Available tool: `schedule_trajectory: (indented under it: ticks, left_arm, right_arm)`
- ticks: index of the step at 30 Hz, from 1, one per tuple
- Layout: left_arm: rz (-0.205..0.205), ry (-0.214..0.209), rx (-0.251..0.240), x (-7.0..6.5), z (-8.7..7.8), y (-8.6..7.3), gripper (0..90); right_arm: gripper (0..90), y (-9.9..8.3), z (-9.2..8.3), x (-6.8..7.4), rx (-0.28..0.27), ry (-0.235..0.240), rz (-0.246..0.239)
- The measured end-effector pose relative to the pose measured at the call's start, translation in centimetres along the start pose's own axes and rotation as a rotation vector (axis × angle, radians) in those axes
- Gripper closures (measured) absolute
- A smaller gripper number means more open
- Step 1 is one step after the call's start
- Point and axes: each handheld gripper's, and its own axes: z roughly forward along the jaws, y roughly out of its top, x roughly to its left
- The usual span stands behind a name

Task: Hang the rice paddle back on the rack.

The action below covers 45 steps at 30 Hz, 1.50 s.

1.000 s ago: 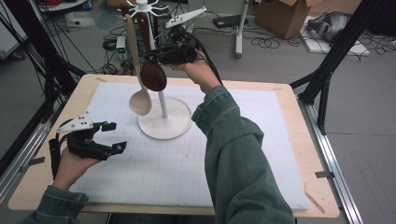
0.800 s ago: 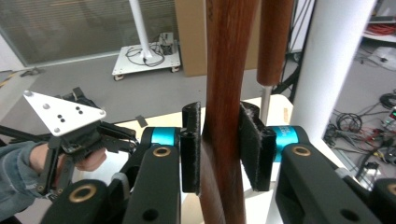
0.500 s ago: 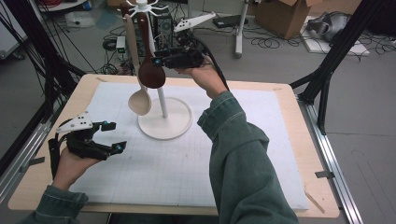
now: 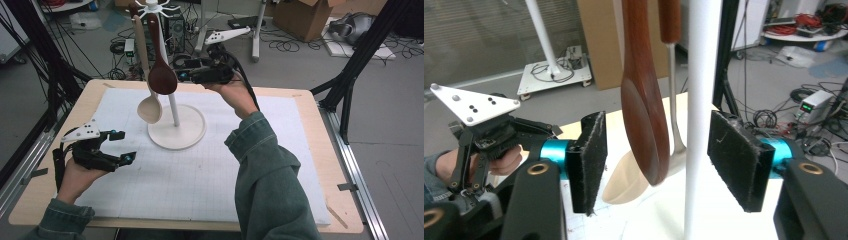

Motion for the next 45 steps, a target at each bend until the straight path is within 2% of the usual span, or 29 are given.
schedule_trajectory:
  ticks: [9,21,33,40,45]
  left_arm:
    - [-0.006,-0.007,0.004,-0.1,0.4,-0.1,11.7]
    - [-0.004,-0.011,0.002,-0.2,0.4,-0.1,11.5]
    - [-0.007,-0.012,0.006,-0.1,0.5,-0.2,11.3]
    - [-0.010,-0.014,0.009,-0.2,0.5,-0.3,11.3]
    - [-0.007,-0.015,0.008,-0.2,0.6,-0.2,11.2]
  right_arm:
    - [30.9,-2.7,-1.9,0.1,-0.017,-0.058,0.013]
    - [24.5,-6.3,-4.0,0.4,-0.024,-0.122,0.022]
    - [22.0,-10.2,-5.3,0.9,-0.009,-0.130,0.044]
    - [18.7,-12.1,-6.1,1.2,0.001,-0.161,0.057]
    - [17.7,-13.6,-6.7,1.6,0.004,-0.157,0.077]
